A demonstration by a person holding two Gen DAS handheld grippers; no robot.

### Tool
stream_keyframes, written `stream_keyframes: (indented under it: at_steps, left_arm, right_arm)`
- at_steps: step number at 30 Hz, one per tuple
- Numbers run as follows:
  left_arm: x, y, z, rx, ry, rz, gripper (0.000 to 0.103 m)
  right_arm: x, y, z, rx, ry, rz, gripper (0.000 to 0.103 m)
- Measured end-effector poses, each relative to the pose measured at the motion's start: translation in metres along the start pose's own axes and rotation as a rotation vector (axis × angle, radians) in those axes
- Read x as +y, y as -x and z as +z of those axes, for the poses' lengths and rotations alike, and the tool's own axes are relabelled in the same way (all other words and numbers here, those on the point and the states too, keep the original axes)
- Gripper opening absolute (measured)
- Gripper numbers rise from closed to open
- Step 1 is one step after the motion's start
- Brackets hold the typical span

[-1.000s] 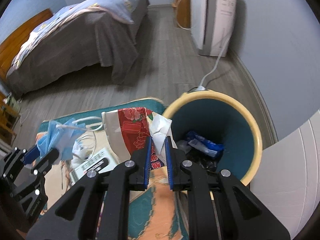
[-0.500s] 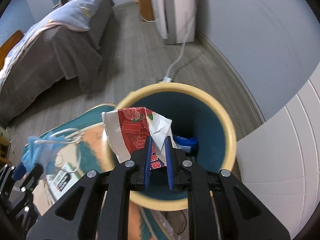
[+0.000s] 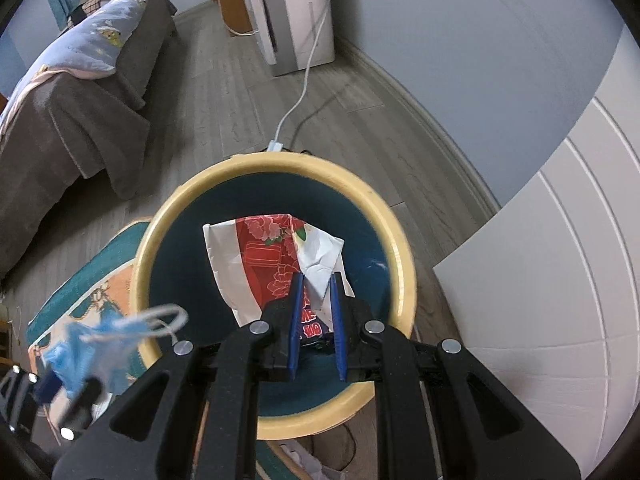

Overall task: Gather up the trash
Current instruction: 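Carry the mask and wrapper over the wastebasket and open both tools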

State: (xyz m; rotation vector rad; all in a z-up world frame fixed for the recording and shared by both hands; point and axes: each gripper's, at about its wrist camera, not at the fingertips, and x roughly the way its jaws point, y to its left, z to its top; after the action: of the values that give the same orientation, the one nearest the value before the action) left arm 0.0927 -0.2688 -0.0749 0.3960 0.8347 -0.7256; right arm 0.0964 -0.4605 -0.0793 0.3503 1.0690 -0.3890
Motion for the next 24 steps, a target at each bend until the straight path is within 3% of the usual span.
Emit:
stream_keyframes:
  at_steps: [5,15,24]
  left_arm:
    - [-0.008,-0.025,0.002,0.028,0.005,-0.046,0.029]
    - [-0.011,-0.064,0.013,0.053,-0.006,0.008,0.031]
    - [0.0,-0.06,0.006,0.034,0.027,0.023,0.058]
  right_arm:
    - [-0.007,-0.004,0.0,0.017,-0.01,-0.034,0.013]
    - [-0.002,-0.016,-0.005,0.066,0.028,-0.016,0.013]
    - [0.001,-0.019,-0.005,0.065,0.044,0.011,0.013]
